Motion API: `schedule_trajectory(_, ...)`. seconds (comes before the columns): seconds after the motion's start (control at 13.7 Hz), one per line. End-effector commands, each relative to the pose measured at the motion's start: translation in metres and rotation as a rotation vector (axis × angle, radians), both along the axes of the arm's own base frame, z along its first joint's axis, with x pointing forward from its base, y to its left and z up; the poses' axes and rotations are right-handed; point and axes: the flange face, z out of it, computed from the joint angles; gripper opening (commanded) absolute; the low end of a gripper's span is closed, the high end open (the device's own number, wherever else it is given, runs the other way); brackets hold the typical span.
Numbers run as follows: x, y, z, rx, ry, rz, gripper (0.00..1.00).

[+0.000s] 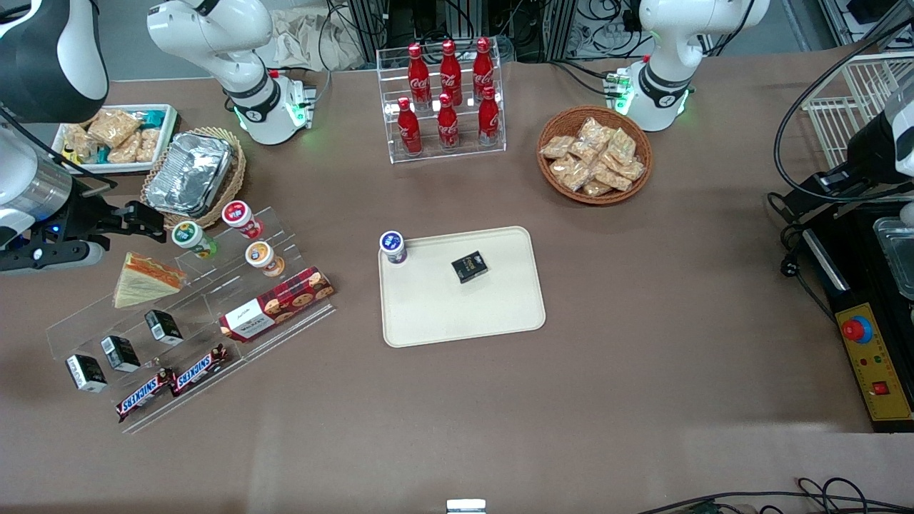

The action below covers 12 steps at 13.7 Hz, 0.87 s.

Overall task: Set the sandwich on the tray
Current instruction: 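Move the right gripper down toward the wrapped triangle sandwich on the display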

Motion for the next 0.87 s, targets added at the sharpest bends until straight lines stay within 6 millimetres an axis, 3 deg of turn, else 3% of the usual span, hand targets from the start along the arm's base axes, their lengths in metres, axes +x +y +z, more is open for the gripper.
schedule_trajectory(0.0, 0.005, -0.001, 0.005, -0.016, 0.0, -0.008, 0.98)
schedule_trajectory(0.8, 0.001, -0.002, 0.015, -0.02, -0.028, -0.091, 0.98)
